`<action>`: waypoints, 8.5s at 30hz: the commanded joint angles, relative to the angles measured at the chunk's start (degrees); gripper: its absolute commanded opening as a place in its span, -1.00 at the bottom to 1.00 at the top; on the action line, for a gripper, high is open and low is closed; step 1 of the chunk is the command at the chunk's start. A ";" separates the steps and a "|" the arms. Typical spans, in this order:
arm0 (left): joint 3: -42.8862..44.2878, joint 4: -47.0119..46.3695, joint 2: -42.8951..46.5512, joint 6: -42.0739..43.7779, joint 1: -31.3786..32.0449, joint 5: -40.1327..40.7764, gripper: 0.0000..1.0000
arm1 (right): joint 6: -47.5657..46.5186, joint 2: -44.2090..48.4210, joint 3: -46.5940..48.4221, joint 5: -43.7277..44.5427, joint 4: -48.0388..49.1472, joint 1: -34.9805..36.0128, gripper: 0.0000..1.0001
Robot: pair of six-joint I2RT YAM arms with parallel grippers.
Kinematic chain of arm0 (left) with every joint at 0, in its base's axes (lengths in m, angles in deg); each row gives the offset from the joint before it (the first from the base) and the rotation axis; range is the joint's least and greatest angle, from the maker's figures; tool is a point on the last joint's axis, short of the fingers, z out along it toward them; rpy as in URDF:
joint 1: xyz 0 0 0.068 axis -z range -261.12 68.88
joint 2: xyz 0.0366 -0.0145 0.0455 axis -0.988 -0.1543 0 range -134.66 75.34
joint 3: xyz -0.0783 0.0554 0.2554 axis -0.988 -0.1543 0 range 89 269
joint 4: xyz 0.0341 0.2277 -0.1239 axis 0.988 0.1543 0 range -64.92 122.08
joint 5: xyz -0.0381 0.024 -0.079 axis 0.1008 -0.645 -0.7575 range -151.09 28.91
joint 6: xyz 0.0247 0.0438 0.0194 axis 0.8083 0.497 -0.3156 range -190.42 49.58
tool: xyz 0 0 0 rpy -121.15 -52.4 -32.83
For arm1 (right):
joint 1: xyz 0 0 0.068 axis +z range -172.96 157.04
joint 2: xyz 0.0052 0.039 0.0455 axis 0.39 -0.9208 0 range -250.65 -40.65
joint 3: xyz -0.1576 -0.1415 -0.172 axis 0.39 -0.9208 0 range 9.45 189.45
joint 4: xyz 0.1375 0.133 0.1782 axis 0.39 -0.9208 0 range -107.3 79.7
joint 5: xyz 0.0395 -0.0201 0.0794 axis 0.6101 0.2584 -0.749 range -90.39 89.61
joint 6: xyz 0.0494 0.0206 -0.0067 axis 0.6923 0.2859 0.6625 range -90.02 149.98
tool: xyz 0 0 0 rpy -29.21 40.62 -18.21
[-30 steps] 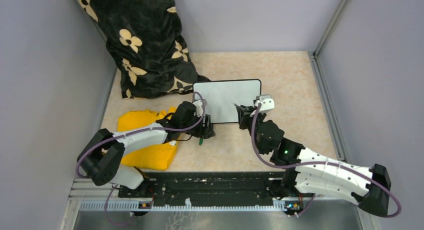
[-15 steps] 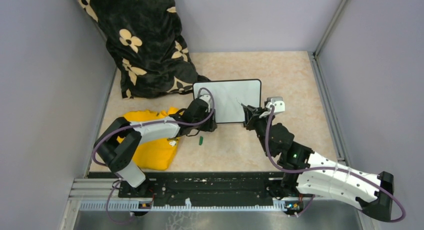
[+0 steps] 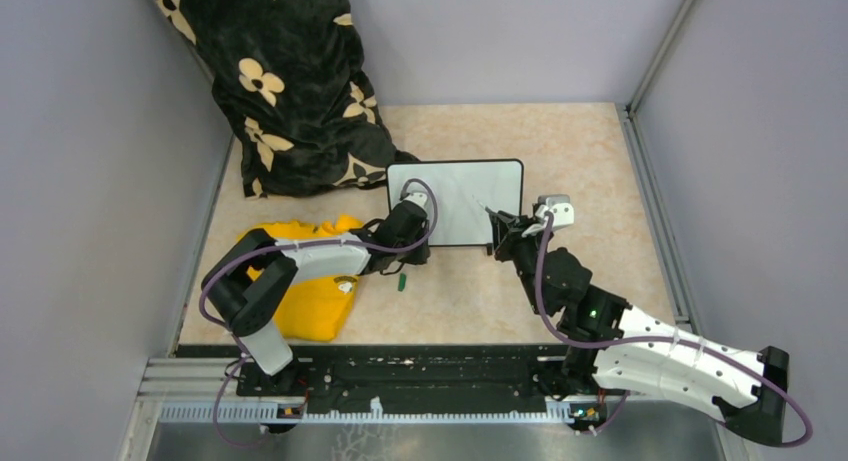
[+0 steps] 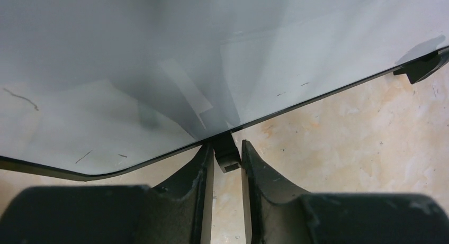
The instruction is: Write a sentence on the whiteboard
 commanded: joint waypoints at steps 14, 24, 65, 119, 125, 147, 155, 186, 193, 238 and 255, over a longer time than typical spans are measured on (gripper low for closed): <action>-1.13 -0.19 1.76 -2.18 4.57 1.42 -0.72 | 2.07 1.22 0.65 0.48 -0.21 0.32 -1.00; -2.54 0.69 4.86 -4.42 5.36 2.54 -0.14 | 2.39 0.94 0.68 0.54 -0.75 0.32 -1.00; -10.23 -41.35 10.16 -2.73 -37.18 -53.37 0.97 | 1.03 3.33 1.67 -14.73 -0.56 0.32 -1.00; -14.25 -73.91 -9.27 -9.68 -33.75 -71.96 0.08 | 3.43 -11.48 4.75 -10.53 6.25 0.40 -1.00; -14.04 -78.90 -11.47 -12.90 -33.75 -72.78 0.00 | -0.25 -17.74 6.06 -5.24 13.43 1.81 -1.00; -18.38 -58.92 -2.13 0.13 -31.40 -68.59 -0.10 | -1.33 -18.74 5.43 -9.35 17.76 1.90 -1.00; -17.94 -72.48 -7.77 -7.68 -31.68 -68.90 0.19 | -1.46 -19.24 5.25 -9.09 16.45 1.85 -1.00; -16.53 -71.38 -11.07 -3.80 -32.08 -69.04 -0.63 | -4.16 -35.02 11.91 -3.87 27.46 1.88 -1.00; -16.54 -70.58 -10.81 -3.00 -32.08 -68.90 -0.70 | -3.72 -37.27 13.23 -3.91 27.95 1.92 -1.00; -15.87 -66.29 -9.21 -0.42 -32.08 -68.73 -1.00 | -1.18 -43.04 11.46 1.36 28.21 1.11 -1.00; -15.66 -65.27 -9.12 0.27 -31.99 -68.45 -1.00 | 0.91 -39.88 8.54 1.53 26.46 1.11 -1.00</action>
